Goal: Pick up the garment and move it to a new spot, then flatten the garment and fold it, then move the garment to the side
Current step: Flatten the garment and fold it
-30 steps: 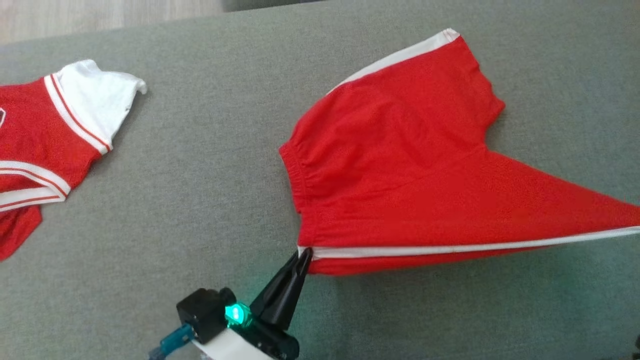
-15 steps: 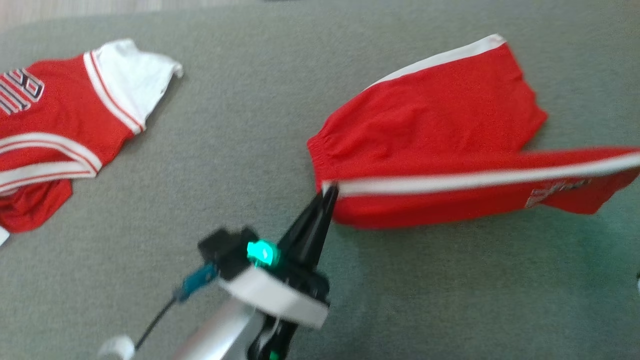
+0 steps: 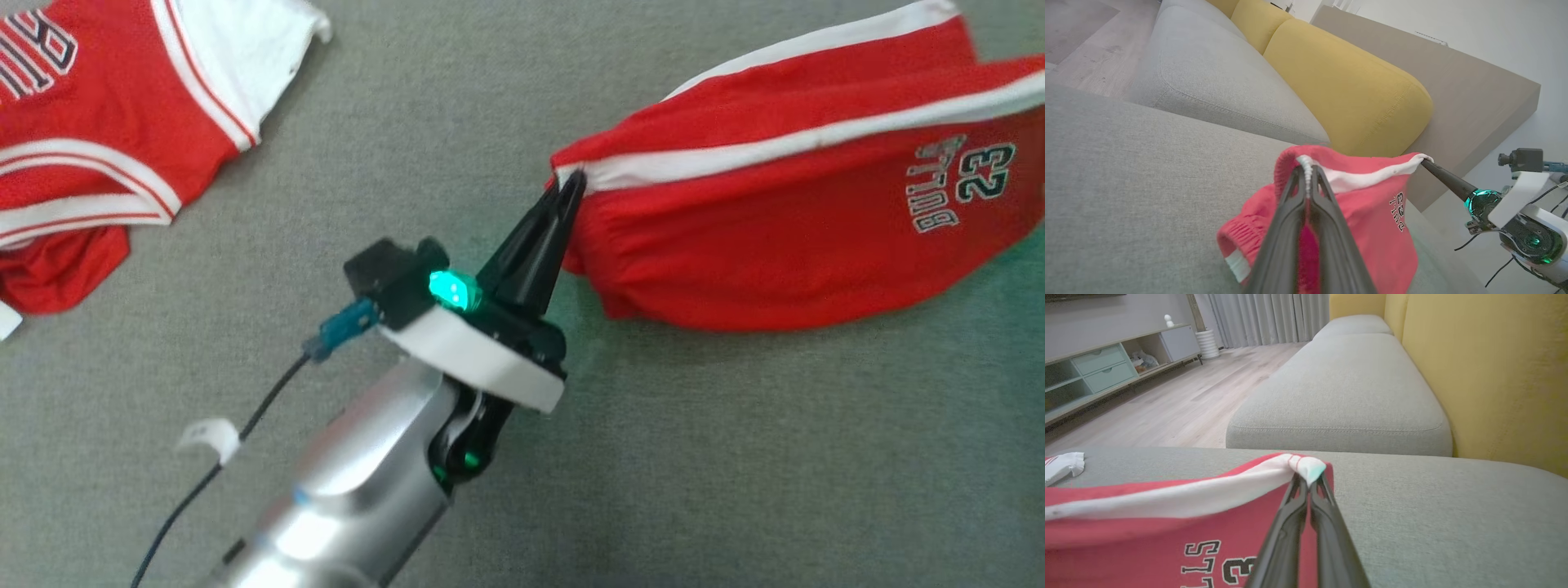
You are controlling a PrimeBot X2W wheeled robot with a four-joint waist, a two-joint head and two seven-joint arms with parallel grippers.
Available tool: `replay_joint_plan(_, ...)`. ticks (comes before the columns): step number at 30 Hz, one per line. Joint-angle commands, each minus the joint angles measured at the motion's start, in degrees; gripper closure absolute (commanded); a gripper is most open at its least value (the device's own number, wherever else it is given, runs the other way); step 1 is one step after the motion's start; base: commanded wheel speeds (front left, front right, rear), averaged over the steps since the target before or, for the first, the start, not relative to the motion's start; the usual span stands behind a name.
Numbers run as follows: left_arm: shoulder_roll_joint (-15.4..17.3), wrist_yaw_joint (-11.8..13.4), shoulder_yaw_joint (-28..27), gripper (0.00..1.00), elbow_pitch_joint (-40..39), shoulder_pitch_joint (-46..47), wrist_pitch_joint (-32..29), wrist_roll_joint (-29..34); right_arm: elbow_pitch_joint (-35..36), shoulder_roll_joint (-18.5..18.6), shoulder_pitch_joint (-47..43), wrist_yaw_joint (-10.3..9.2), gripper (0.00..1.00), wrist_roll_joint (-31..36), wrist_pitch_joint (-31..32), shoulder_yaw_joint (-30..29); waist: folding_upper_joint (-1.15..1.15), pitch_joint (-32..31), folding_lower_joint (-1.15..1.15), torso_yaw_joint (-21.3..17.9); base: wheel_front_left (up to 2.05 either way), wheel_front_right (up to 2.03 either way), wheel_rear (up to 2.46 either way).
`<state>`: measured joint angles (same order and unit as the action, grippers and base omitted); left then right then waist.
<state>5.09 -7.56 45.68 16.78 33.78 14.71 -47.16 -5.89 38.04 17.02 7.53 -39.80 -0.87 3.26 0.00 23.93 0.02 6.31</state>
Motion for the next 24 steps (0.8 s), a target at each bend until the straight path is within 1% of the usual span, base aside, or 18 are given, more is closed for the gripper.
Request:
replay_joint_plan(1,0.04,0.08,-0.93,1.0,-0.47,2.79,0.29,-0.91,0.4,3.02,1.57,-0.04,1.0,-0.72,0.43,1.5,0.0,1.61,-0.02,1.07,0.0,0.0,0.0)
replay_joint_plan(4,-0.44,0.08,-0.38,1.0,2.06,5.48,0.29,-1.91,-2.15,3.86,5.2,-0.04,1.0,-1.51,1.2,4.43,0.0,2.82,-0.02,1.55,0.0,0.0,0.0)
replay_joint_plan(7,-0.94,0.08,-1.06,1.0,5.0,7.36,0.29,-2.09,-5.1,4.1,8.58,-0.04,1.0,-2.29,1.86,7.73,0.0,3.64,-0.02,1.74,0.0,0.0,0.0)
replay_joint_plan(8,-1.11,0.08,-1.26,1.0,5.89,7.77,0.29,-2.13,-6.03,4.03,9.62,-0.04,0.82,-2.44,1.98,8.8,0.0,3.81,-0.02,1.74,0.0,0.0,0.0)
replay_joint_plan(9,-1.27,0.08,-1.21,1.0,6.71,8.11,0.29,-2.19,-6.82,3.89,10.67,-0.04,0.46,-2.49,1.83,9.79,0.0,3.99,-0.02,1.71,0.0,0.0,0.0)
replay_joint_plan(10,-1.4,0.08,-1.05,1.0,7.42,8.43,0.29,-2.22,-7.53,3.72,11.65,-0.04,0.0,-2.59,1.67,10.82,0.0,4.16,-0.02,1.68,0.0,0.0,0.0)
replay_joint_plan(12,-1.59,0.08,-1.24,1.0,8.56,8.83,0.29,-2.07,-8.37,3.17,13.43,-0.04,0.0,-3.34,0.51,12.68,0.0,4.41,-0.02,1.61,0.0,0.0,0.0)
replay_joint_plan(13,-1.68,0.08,-1.4,0.85,9.0,8.79,0.29,-2.31,-8.95,2.88,14.14,-0.04,0.0,-3.83,-0.24,13.26,0.0,4.48,-0.02,1.55,0.0,0.0,0.0)
replay_joint_plan(14,-1.76,0.08,-1.43,0.57,9.22,8.76,0.29,-2.49,-9.49,2.79,14.72,-0.04,0.0,-4.12,-1.06,13.89,0.0,4.52,-0.02,1.52,0.0,0.0,0.0)
replay_joint_plan(15,-1.83,0.08,-1.68,0.0,9.39,8.76,0.29,-2.33,-10.07,2.85,15.17,-0.04,0.0,-4.29,-1.97,14.47,0.0,4.53,-0.02,1.54,0.0,0.0,0.0)
replay_joint_plan(18,-1.98,0.08,-3.54,0.0,9.51,7.99,0.29,-1.22,-11.78,2.99,15.31,-0.04,0.0,-5.16,-4.49,15.92,0.0,4.09,-0.02,1.58,0.0,0.0,0.0)
replay_joint_plan(21,-2.06,0.45,-7.17,0.0,8.17,6.28,0.29,3.18,-13.59,2.98,14.1,-0.04,0.0,-6.14,-6.06,16.48,0.0,3.12,-0.02,1.62,0.0,0.0,0.0)
replay_joint_plan(22,-2.09,2.35,-10.01,0.0,5.99,4.47,0.29,8.89,-15.28,2.56,13.12,-0.04,0.0,-6.65,-6.05,16.43,0.0,2.43,-0.02,1.66,0.0,0.0,0.0)
replay_joint_plan(24,-2.12,4.95,-13.17,0.0,2.81,1.75,0.29,14.86,-17.86,1.92,12.63,-0.04,0.0,-6.47,-5.87,15.81,0.0,1.73,-0.02,1.83,0.0,0.0,0.0)
